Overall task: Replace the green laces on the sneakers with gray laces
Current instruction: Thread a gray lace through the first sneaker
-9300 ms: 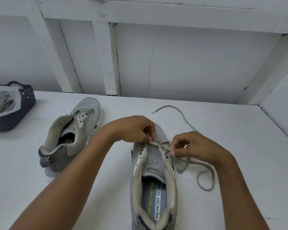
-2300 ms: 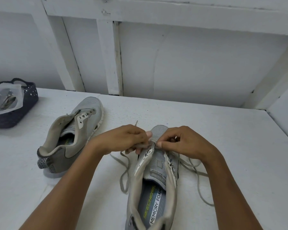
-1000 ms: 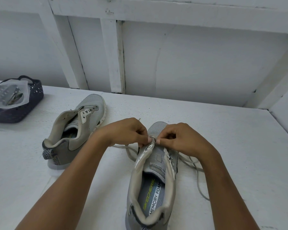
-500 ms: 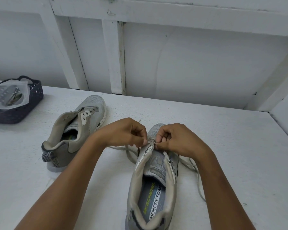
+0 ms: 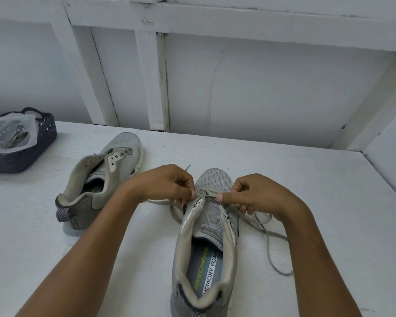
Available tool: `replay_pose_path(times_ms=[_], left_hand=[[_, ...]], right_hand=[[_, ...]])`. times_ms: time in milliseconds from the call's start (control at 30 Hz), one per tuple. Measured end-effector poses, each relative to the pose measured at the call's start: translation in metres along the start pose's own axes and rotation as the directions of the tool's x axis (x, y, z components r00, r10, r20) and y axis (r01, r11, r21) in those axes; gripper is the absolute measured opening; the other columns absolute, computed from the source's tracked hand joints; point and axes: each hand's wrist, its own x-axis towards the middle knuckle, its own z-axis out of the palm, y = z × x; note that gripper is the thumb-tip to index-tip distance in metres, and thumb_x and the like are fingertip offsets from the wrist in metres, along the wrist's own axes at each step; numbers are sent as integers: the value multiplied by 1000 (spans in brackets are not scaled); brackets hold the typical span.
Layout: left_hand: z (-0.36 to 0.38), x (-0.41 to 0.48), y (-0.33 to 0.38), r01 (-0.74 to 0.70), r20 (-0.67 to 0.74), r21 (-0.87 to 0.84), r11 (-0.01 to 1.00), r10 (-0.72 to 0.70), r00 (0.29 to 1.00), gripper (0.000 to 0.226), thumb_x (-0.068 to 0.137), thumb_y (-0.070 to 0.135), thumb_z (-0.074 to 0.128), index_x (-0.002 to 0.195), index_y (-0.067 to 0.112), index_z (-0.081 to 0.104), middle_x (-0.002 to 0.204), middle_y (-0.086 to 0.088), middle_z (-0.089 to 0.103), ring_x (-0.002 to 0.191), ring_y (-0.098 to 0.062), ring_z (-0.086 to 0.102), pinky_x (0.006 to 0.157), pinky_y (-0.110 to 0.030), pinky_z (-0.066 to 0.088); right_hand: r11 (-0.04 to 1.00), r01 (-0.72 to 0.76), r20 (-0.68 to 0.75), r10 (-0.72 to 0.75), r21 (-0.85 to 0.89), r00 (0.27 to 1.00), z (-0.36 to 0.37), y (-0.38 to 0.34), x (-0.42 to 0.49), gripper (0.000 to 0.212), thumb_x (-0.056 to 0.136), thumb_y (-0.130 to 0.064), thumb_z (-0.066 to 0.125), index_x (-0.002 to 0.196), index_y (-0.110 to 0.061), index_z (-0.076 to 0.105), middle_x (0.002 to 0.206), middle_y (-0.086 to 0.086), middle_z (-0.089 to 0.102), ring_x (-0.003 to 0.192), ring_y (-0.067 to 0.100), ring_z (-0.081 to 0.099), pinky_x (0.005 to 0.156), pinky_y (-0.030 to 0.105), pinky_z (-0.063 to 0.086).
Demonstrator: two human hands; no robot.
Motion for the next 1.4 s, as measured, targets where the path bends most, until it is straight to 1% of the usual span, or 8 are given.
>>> replay_pose_path(times_ms=[200,300,500,767,833,933,1133,1400], left_hand=[[6,-4,6,29,-52,-81,996,-34,998,23,93,28,68,91,5,69,76,-8,70,68,-14,64,66,-28,51],[13,-9,9,-11,-90,-93,996,2,996,17,94,20,67,91,3,68,70,3,66,66,-12,58,63,-25,48],[21,-16,9,-3,-121,-172,985,-19,992,12,95,10,62,84,9,67,70,4,65,67,-6,60,62,-22,51],[9,-7,2,101,-86,-239,966,-125,988,22,96,18,60,77,10,66,70,-3,66,68,-13,62,63,-27,49],[1,3,-4,91,-228,-185,978,-133,965,26,97,25,60,76,11,65,69,1,66,68,-15,62,61,-29,49],[-8,20,-14,157,-440,132,979,-84,894,14,95,29,59,87,18,64,79,6,64,81,-18,61,64,-30,43],[1,45,-27,318,-422,449,835,-116,899,25,95,36,57,112,17,58,106,-4,62,86,-20,51,69,-31,38],[7,38,-10,179,-462,223,958,-58,885,8,91,18,57,84,14,57,79,0,61,73,-20,54,58,-29,38]], right_hand=[[1000,0,46,1,-15,999,0,6,-11,23,84,-31,77,85,-9,70,78,0,68,71,10,58,63,26,45],[999,24,43,-23,-29,999,3,10,-15,12,87,-21,74,82,-10,72,77,0,70,69,8,56,63,23,43],[940,20,-141,31,342,990,8,16,-20,16,87,-4,70,73,-9,62,68,-5,70,67,11,64,57,21,46],[908,-44,-268,169,417,948,21,15,-16,12,88,-6,61,78,-10,63,82,6,71,68,13,61,56,27,41],[951,-28,-361,144,308,921,20,17,-17,7,89,-16,65,83,-15,65,82,-3,67,70,9,58,65,27,43],[976,-3,-483,109,216,869,18,9,-20,16,88,-31,71,84,-19,62,78,-8,60,69,6,54,67,24,41],[971,-200,-171,221,131,960,26,-12,-28,46,73,-56,79,76,-14,58,67,-1,68,60,11,63,56,28,49],[959,-136,-197,188,249,962,22,-17,-32,23,81,-12,72,76,11,69,59,8,65,54,18,66,59,32,60]])
